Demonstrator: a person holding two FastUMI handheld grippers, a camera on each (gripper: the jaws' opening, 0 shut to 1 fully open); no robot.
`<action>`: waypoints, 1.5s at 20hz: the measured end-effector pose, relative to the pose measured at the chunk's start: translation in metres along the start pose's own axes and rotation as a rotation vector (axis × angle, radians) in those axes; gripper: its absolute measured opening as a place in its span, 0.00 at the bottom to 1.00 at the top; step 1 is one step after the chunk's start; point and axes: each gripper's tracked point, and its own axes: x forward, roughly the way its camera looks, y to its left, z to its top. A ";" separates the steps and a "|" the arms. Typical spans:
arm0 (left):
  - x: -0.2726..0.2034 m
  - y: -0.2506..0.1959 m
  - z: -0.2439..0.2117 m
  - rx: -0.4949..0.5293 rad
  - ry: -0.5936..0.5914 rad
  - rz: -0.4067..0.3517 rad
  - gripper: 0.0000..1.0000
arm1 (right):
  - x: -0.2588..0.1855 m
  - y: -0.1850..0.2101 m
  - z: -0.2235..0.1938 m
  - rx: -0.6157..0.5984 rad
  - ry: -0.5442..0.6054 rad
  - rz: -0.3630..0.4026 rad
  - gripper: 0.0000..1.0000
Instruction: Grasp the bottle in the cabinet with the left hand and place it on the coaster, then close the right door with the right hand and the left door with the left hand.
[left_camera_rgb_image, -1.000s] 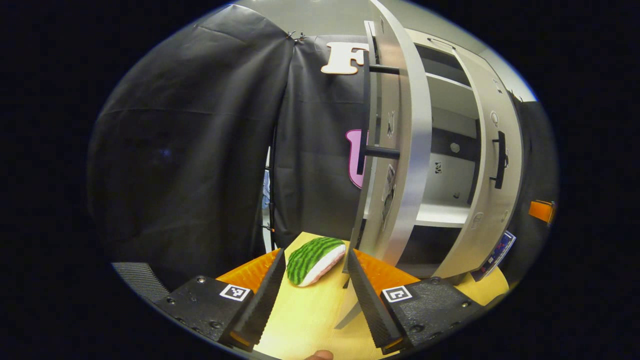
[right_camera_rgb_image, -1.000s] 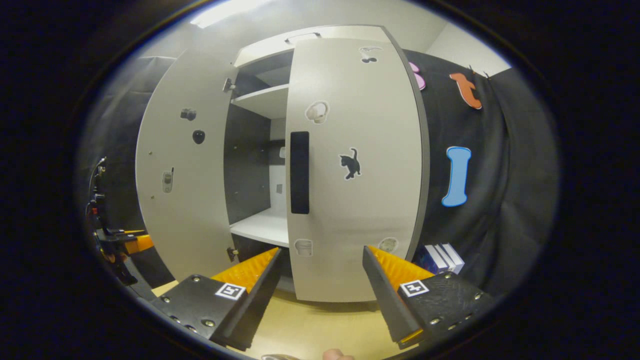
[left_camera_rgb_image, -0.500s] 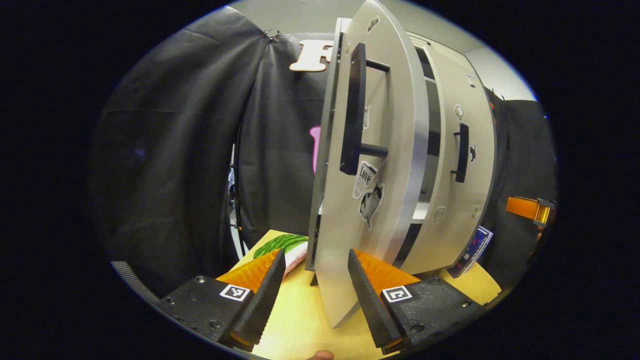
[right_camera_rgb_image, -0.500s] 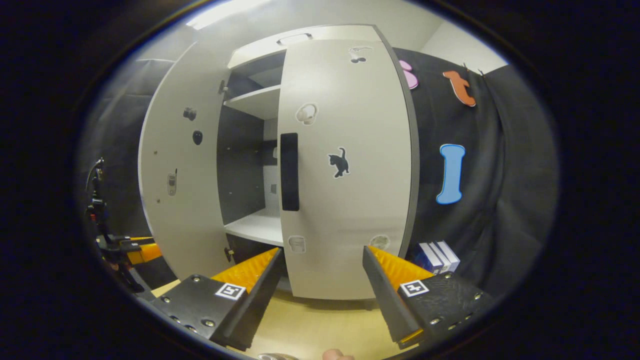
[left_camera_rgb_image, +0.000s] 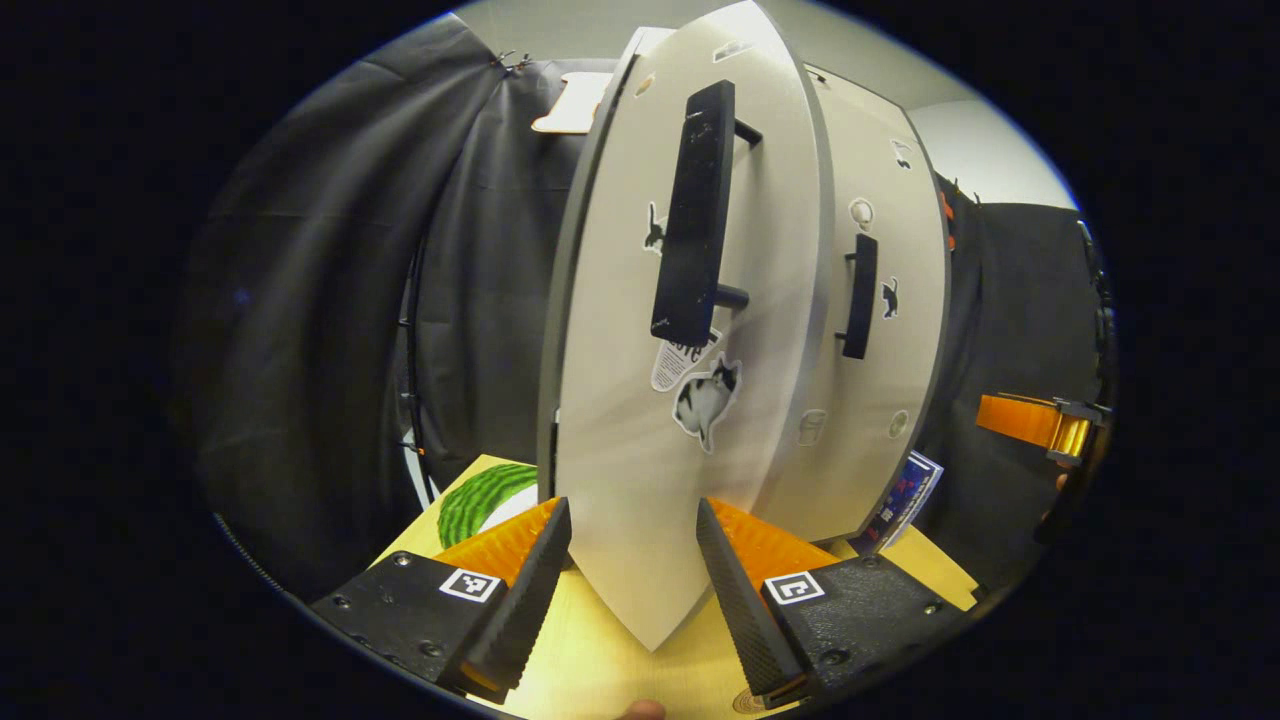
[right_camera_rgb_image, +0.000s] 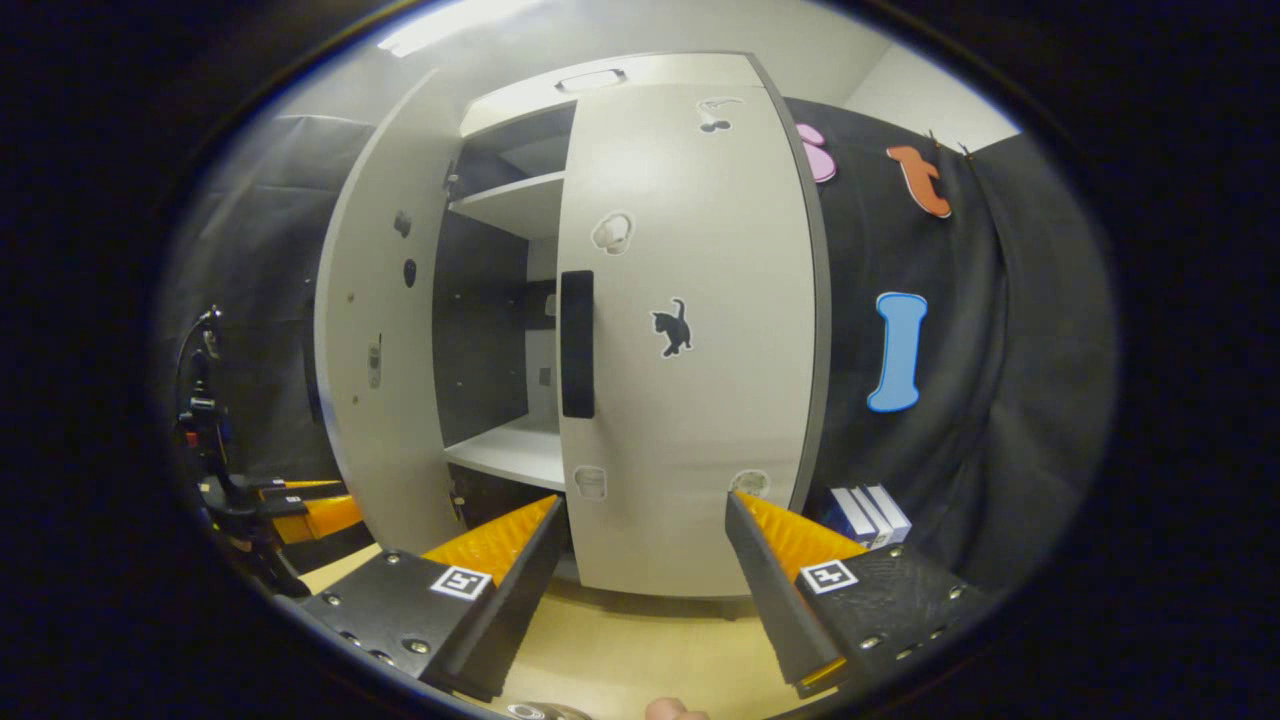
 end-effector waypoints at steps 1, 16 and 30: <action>0.002 -0.008 -0.002 -0.004 0.005 -0.018 0.81 | -0.001 -0.001 0.000 0.001 0.000 -0.003 0.96; 0.007 -0.042 0.003 -0.005 0.011 -0.070 0.81 | -0.006 -0.017 0.004 0.028 -0.005 -0.033 0.96; 0.007 -0.059 0.015 0.038 0.001 -0.090 0.81 | -0.014 -0.026 0.003 0.038 -0.023 -0.050 0.96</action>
